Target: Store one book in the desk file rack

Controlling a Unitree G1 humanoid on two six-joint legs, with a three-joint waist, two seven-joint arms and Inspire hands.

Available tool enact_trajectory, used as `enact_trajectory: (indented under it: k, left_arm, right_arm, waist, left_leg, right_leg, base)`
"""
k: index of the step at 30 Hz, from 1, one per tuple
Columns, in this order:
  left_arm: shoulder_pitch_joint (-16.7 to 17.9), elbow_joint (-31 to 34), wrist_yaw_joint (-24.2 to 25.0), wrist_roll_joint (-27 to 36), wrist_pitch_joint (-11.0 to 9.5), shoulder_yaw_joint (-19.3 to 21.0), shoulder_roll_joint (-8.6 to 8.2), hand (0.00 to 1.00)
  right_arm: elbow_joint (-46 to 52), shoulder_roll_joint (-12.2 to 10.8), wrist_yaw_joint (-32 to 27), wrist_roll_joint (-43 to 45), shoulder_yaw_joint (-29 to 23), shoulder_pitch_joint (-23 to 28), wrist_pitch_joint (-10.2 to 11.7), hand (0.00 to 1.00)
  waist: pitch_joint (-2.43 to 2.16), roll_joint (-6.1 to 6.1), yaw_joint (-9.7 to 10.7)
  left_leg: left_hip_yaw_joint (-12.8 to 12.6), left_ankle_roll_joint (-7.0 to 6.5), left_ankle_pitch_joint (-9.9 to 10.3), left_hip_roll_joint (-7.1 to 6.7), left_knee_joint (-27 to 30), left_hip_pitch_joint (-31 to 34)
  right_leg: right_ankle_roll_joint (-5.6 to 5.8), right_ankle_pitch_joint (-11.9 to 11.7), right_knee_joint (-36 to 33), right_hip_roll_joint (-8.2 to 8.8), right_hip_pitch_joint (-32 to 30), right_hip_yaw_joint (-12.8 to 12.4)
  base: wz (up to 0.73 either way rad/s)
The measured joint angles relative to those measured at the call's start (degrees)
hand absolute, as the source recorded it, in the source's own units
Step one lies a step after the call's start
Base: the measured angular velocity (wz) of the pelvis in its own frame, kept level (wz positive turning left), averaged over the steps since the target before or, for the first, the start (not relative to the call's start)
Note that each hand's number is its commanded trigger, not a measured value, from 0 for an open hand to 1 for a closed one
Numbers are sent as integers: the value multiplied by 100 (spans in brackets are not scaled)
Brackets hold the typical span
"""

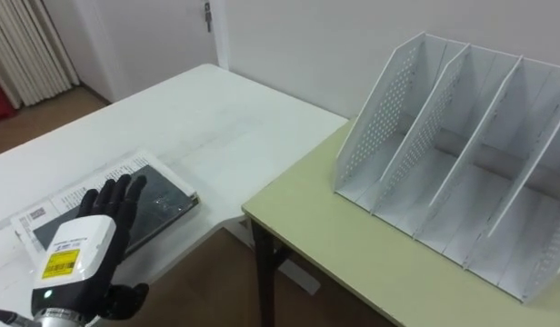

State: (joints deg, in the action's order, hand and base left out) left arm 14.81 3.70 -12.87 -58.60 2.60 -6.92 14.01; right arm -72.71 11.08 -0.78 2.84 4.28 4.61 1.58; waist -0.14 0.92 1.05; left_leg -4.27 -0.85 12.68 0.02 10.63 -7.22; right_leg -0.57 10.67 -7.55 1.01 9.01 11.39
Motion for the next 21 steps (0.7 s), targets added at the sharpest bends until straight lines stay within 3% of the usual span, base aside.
enact_trajectory:
  k: [11,21]
  left_arm:
    - [112,-374,291,-8,141,-1,-1,0]
    - [112,-488,359,-11,278,-2,-6,0]
  right_arm:
    - [56,7,-108,119,-4,16,-49,0]
    - [174,12,-181,884,-7,70,-303,0]
  waist:
    - [6,2,0]
    - [-16,-26,7]
  left_leg:
    - [88,0,0,-10,10,71]
    - [147,-11,-22,-33,18,46]
  right_leg:
    - [-2,5,24,4,-13,50]
    - [2,15,-27,35,10,148]
  base:
    - [3]
    - [2]
